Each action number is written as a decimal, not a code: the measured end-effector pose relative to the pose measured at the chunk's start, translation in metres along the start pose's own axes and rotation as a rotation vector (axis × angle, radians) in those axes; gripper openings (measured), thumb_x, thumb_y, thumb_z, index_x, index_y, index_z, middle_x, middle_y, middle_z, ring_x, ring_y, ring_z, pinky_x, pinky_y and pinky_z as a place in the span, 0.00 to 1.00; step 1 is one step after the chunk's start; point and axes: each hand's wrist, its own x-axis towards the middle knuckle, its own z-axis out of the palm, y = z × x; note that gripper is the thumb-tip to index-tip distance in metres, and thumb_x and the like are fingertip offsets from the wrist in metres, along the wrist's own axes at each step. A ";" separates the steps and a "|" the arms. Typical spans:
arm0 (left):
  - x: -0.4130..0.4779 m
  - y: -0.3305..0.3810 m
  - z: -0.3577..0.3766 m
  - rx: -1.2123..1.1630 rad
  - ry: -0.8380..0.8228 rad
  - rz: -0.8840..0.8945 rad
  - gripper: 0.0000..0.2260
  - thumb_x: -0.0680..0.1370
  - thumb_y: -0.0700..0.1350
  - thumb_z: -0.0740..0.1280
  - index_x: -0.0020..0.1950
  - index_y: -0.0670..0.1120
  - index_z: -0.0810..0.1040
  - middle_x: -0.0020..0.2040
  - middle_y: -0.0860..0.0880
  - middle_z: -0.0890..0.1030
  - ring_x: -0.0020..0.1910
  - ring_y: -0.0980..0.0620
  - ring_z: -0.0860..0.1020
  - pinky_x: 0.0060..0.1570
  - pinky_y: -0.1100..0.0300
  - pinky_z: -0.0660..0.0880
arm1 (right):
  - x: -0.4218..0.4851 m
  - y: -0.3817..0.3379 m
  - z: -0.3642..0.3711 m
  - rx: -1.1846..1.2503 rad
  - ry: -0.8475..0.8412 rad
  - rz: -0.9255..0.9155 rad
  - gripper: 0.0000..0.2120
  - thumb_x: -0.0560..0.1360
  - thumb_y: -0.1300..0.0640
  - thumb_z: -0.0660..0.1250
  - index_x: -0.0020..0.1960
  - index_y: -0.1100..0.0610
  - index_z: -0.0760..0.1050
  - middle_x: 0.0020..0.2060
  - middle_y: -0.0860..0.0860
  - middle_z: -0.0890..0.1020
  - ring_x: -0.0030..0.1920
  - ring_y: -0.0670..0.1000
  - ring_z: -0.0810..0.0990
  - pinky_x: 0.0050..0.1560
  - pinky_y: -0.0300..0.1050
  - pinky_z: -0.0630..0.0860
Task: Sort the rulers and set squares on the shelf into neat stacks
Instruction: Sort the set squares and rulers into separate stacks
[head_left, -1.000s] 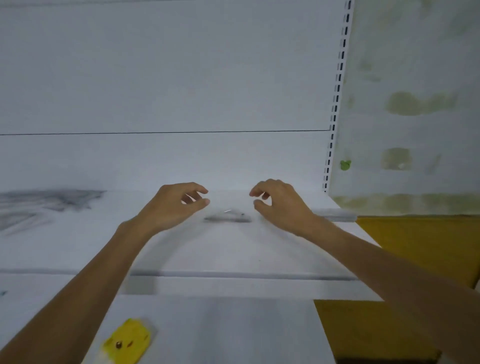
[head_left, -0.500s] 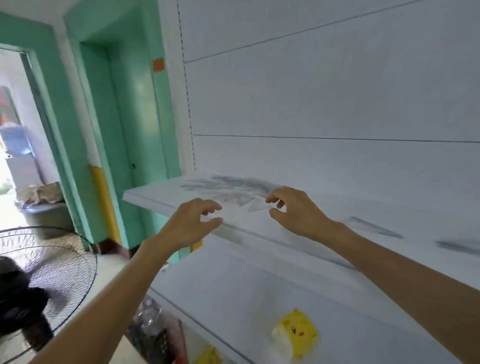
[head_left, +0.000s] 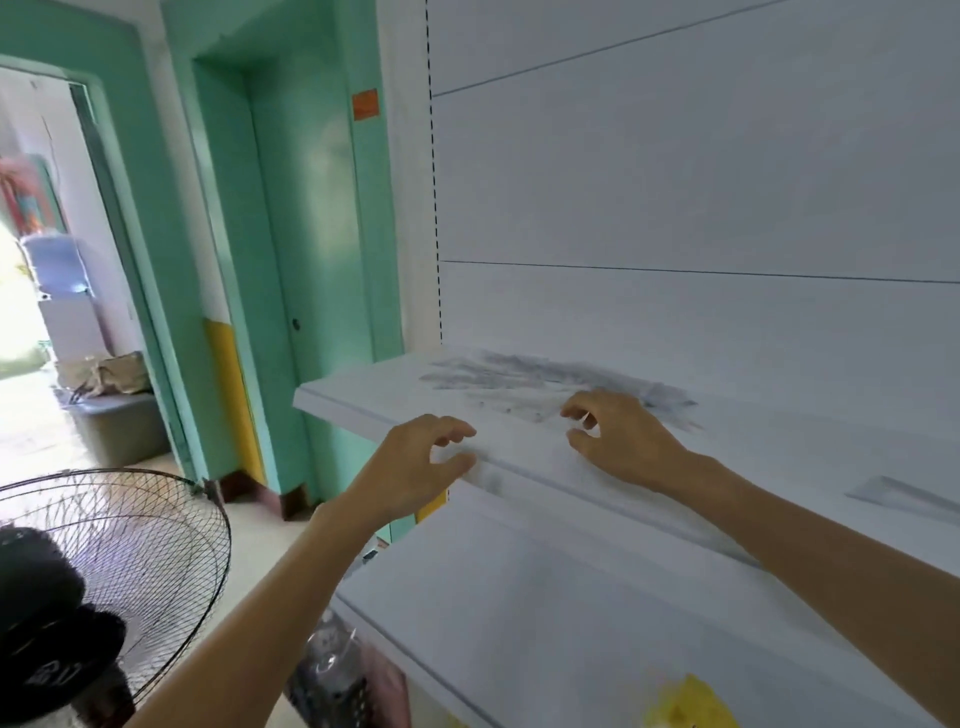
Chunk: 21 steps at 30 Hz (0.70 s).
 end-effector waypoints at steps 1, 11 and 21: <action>0.010 -0.005 0.001 -0.010 0.001 0.003 0.11 0.75 0.48 0.67 0.58 0.51 0.77 0.54 0.52 0.78 0.51 0.57 0.74 0.52 0.65 0.68 | 0.010 0.005 0.001 0.001 0.013 0.004 0.11 0.74 0.57 0.63 0.57 0.57 0.75 0.53 0.51 0.78 0.52 0.52 0.76 0.53 0.45 0.73; 0.091 -0.078 0.004 -0.023 -0.007 -0.013 0.10 0.76 0.44 0.67 0.57 0.47 0.79 0.54 0.50 0.80 0.50 0.56 0.75 0.45 0.72 0.65 | 0.113 0.044 0.036 -0.012 -0.110 0.071 0.13 0.74 0.57 0.66 0.58 0.59 0.75 0.57 0.54 0.78 0.54 0.50 0.76 0.53 0.39 0.71; 0.173 -0.116 0.024 -0.034 -0.189 0.141 0.12 0.76 0.48 0.66 0.58 0.48 0.78 0.56 0.51 0.79 0.51 0.57 0.74 0.49 0.70 0.65 | 0.138 0.049 0.068 -0.017 -0.145 0.153 0.11 0.74 0.52 0.66 0.53 0.56 0.79 0.52 0.51 0.82 0.49 0.48 0.78 0.51 0.40 0.72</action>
